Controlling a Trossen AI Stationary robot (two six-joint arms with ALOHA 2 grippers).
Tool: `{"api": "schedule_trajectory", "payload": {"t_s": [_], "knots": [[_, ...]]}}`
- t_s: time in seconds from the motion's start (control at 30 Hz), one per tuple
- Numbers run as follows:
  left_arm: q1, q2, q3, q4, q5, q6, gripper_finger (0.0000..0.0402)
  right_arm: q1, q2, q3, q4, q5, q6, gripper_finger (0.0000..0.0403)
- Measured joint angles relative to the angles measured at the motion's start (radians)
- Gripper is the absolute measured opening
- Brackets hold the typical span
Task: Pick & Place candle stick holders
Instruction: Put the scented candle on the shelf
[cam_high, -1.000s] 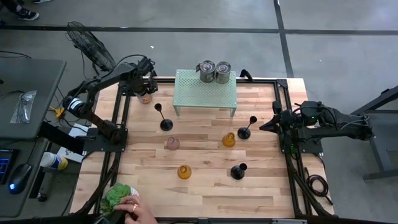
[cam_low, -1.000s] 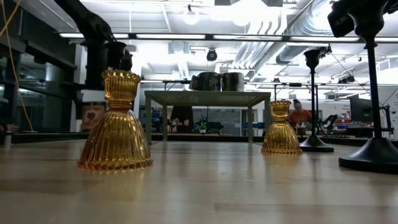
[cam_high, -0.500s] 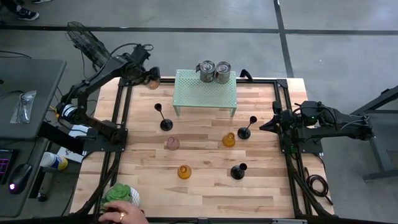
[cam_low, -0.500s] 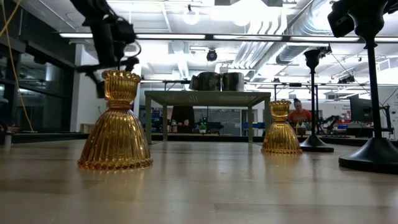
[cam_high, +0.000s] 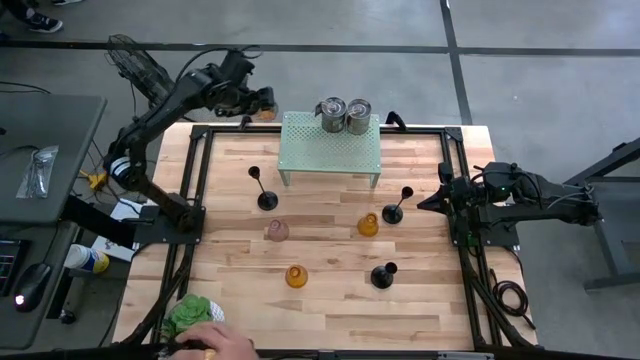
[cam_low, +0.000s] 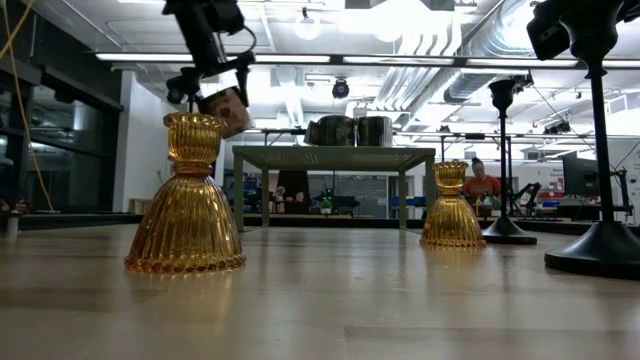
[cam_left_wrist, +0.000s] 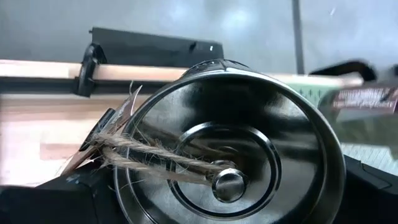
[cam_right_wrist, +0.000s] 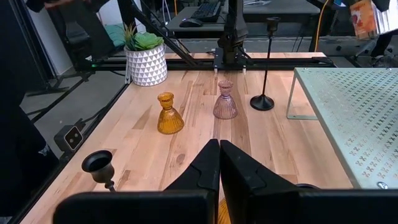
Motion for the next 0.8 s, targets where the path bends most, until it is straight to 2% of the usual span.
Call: {"api": "schedule_trajectory", "payload": {"t_s": [0.47,0.8], "knots": [[-0.113,0.282,0.408,-0.191,0.001,0.034,0.0363,0.0,0.0,0.0,0.0,0.0,0.0,0.0003],[-0.179,0.421,0.529,-0.236,0.008,0.029,0.0363,0.0,0.0,0.0,0.0,0.0,0.0,0.0003]]}}
